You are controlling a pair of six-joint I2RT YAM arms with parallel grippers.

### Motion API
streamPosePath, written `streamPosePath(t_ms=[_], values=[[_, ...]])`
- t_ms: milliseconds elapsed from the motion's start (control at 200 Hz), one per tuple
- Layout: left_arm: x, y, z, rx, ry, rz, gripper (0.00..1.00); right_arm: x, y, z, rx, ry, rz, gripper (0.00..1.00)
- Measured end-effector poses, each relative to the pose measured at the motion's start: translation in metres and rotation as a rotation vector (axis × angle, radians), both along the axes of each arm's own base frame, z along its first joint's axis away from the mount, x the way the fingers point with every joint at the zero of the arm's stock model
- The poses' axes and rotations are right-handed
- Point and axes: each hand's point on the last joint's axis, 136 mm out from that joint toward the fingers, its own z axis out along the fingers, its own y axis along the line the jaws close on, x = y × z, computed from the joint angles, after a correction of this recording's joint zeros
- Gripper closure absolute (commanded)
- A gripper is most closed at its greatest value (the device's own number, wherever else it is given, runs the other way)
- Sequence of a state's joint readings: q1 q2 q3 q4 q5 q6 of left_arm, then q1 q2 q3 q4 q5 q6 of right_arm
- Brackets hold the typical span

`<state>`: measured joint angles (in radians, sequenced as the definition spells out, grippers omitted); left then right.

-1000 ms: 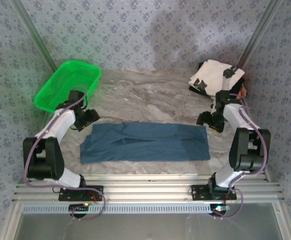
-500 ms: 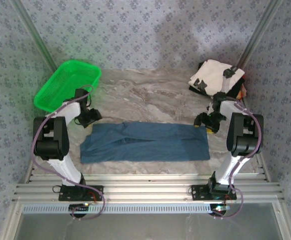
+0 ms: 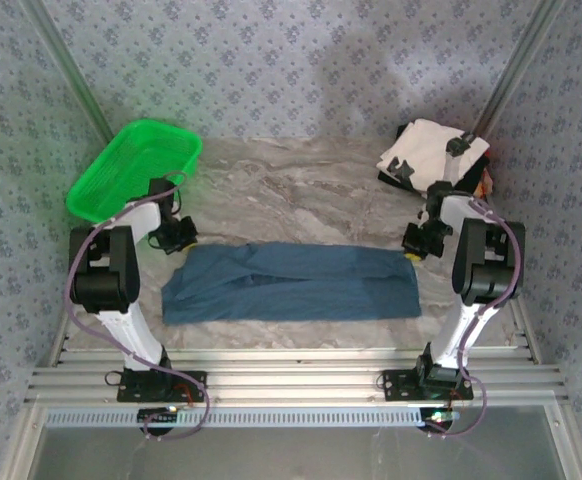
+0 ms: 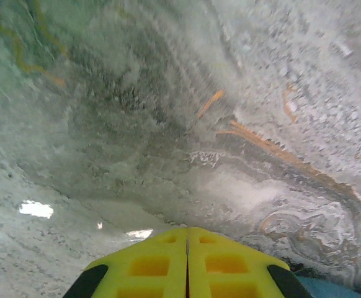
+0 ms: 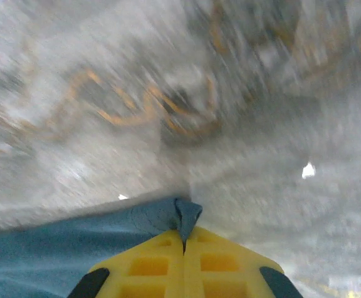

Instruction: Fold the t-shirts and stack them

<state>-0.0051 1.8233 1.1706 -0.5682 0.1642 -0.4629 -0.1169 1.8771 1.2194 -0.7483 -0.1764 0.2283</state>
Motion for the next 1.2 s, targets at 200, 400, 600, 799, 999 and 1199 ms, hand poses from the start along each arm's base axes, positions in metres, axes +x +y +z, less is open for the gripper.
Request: streamPosePath(t_ms=[200, 400, 600, 799, 999, 1199], values=[[0.007, 0.005, 0.007, 0.017, -0.019, -0.004, 0.98, 0.025, -0.003, 0.007, -0.013, -0.066, 0.011, 1.0], [0.005, 0.012, 0.006, 0.034, -0.01, 0.006, 1.0, 0.032, -0.009, 0.012, -0.02, -0.083, 0.002, 1.0], [0.003, 0.017, 0.007, 0.035, -0.006, 0.016, 1.0, 0.028, -0.02, 0.012, -0.021, -0.071, -0.017, 1.0], [0.003, 0.021, 0.01, 0.035, -0.01, 0.025, 1.0, 0.027, -0.026, 0.012, -0.021, -0.072, -0.022, 1.0], [0.005, 0.022, 0.012, 0.029, -0.014, 0.025, 0.99, 0.027, -0.029, 0.013, -0.02, -0.073, -0.025, 0.98], [0.017, 0.02, 0.028, 0.008, -0.053, 0.008, 0.6, 0.038, -0.034, 0.019, -0.031, -0.099, -0.016, 0.64]])
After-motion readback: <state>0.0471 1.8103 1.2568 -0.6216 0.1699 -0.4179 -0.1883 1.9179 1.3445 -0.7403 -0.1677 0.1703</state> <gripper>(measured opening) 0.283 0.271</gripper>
